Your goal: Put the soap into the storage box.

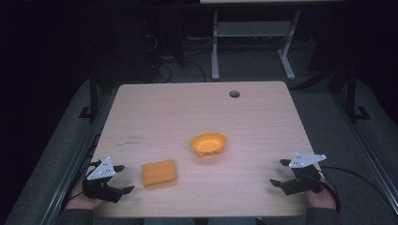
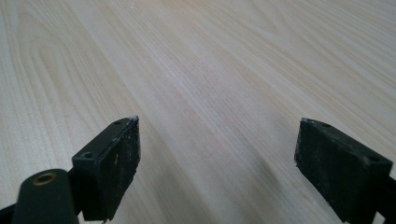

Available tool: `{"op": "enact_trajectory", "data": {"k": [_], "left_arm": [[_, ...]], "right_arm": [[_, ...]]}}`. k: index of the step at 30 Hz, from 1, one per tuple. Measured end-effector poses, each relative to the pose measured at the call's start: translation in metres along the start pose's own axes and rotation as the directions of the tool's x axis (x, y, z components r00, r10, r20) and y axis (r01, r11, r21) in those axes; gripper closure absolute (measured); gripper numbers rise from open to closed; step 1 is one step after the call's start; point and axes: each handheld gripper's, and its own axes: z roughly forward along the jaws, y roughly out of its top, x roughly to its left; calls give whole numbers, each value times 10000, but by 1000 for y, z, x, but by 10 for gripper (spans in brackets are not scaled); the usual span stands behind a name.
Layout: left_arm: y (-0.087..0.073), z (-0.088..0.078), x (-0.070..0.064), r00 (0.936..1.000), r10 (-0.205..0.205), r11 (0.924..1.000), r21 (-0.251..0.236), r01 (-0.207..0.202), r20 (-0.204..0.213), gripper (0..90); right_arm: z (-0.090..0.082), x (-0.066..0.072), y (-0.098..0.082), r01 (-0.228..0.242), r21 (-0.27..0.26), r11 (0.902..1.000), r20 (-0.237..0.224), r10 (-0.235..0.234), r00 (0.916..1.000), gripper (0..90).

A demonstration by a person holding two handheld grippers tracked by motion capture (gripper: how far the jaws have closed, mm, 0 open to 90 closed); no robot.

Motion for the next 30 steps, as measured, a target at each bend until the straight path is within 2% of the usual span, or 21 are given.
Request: {"op": "enact_trajectory", "data": {"k": [5, 9, 17, 23, 30], "left_arm": [[2, 1, -1, 9999, 138, 9999, 36, -138, 16, 168], [3, 3, -1, 9999, 124, 9999, -115, -123, 110, 167], [8, 7, -4, 9995, 289, 9995, 117, -291, 110, 167], [13, 7, -6, 9989, 459, 9989, 64, -459, -11, 167], [20, 11, -9, 9979, 641, 9978, 152, -643, 118, 167]], "right_arm": [[1, 2, 1, 45, 62, 10000, -41, -44, 10000, 137], [0, 1, 1, 17, 23, 10000, -39, -17, 10000, 137], [0, 2, 2, 90, -8, 10000, -64, -90, 9999, 137], [0, 1, 2, 105, -9, 9999, -79, -105, 9999, 137], [0, 2, 2, 112, -51, 9999, -89, -112, 9999, 137]]}}
